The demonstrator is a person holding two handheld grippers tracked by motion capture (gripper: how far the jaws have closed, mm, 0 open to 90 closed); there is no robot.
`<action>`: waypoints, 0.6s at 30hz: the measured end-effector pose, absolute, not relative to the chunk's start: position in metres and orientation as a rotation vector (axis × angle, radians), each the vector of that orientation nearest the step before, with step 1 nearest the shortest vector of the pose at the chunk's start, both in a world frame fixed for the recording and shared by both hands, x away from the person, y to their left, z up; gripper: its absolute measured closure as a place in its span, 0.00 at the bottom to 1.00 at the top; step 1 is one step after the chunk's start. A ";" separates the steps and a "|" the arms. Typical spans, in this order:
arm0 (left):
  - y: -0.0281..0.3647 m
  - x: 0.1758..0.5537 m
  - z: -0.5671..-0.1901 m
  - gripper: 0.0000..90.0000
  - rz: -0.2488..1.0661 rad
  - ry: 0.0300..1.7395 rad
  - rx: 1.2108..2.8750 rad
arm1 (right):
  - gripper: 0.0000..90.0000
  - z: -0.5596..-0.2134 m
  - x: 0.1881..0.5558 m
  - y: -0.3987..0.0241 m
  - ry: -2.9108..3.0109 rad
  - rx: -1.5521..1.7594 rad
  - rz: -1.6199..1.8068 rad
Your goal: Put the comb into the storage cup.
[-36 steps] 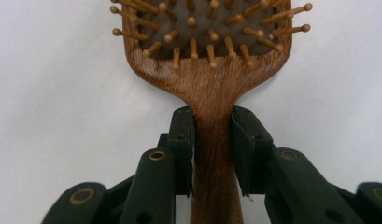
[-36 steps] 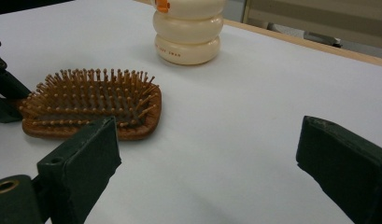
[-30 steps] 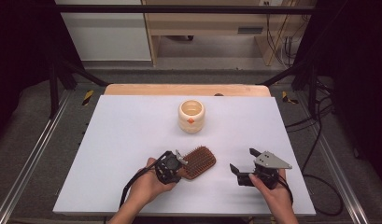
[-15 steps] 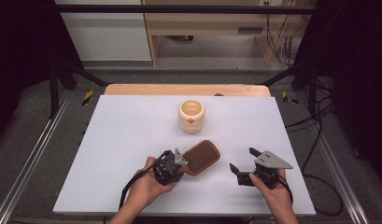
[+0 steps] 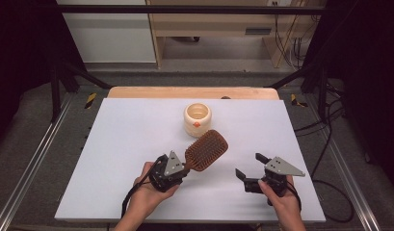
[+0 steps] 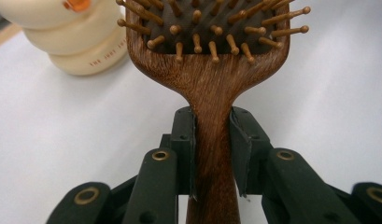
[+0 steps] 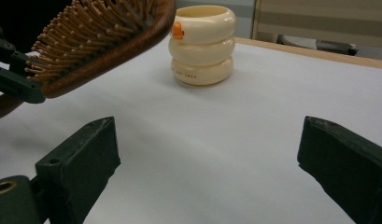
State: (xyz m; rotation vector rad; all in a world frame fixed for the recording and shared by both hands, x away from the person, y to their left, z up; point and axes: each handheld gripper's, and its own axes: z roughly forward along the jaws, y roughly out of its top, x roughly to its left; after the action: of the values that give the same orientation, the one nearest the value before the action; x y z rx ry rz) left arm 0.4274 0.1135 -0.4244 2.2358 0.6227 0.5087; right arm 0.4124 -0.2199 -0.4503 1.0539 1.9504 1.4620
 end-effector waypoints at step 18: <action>0.137 0.419 -0.417 0.81 0.567 0.695 2.077 | 0.05 -0.434 0.412 -0.199 1.909 1.065 1.586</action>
State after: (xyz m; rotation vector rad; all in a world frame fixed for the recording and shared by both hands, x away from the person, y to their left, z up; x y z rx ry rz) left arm 0.4190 0.1371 -0.4168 2.0774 0.6950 0.5666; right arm 0.4119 -0.1991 -0.4340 1.0646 1.9091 1.5864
